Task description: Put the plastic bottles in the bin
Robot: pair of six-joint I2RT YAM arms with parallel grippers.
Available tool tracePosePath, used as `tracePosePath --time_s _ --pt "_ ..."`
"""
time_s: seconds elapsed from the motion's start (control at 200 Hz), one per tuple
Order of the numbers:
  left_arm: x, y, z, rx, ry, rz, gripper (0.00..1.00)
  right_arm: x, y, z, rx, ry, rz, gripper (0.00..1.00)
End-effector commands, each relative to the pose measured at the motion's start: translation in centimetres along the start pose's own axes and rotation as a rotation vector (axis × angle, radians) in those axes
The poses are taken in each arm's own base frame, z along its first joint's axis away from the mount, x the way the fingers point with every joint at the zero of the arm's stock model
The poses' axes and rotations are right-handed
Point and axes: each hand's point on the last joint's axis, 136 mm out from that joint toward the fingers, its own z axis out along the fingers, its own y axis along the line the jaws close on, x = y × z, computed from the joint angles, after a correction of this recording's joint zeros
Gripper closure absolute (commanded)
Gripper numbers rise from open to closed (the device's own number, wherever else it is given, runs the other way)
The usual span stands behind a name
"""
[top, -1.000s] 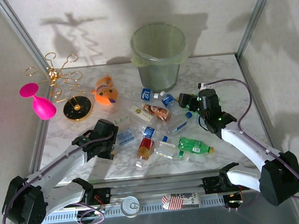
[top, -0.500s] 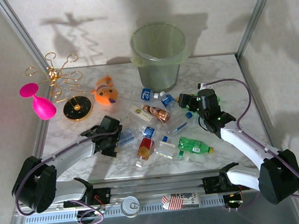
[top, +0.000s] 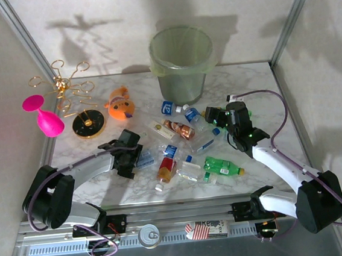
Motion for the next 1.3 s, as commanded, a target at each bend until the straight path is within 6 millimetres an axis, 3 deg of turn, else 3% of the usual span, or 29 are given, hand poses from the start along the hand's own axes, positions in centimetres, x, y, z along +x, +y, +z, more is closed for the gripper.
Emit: tracePosePath --time_s 0.0,0.366,0.521,0.686,0.891,1.052,1.232,1.292 --pt "-1.3 -1.8 1.2 0.06 -0.05 0.02 0.13 0.5 -0.6 0.1 0.039 0.008 -0.029 0.01" --pt "-3.0 -0.4 -1.1 0.089 -0.113 0.004 0.37 0.4 0.2 0.9 0.008 0.022 -0.015 0.01" --pt "-4.3 -1.6 -3.7 0.196 -0.176 -0.011 0.45 0.4 1.2 1.5 -0.025 0.04 -0.008 0.01" --pt "-5.4 -5.8 -8.2 0.385 -0.256 0.058 0.5 0.7 1.7 1.8 -0.059 0.052 -0.009 0.01" --pt "-5.5 -11.7 -14.5 0.609 -0.343 0.154 0.55 3.0 1.4 2.2 -0.071 0.115 -0.007 0.01" --pt "-4.1 -17.5 -20.4 0.847 -0.395 0.235 0.57 4.6 0.7 2.5 -0.045 0.163 0.011 0.01" --pt "-2.2 -24.8 -27.3 1.014 -0.5 0.38 0.58 4.6 0.6 2.3 -0.038 0.161 0.024 0.01" --pt "-1.5 -27.1 -28.8 1.047 -0.524 0.417 0.58 4.4 0.6 2.2 -0.039 0.157 0.027 0.01"
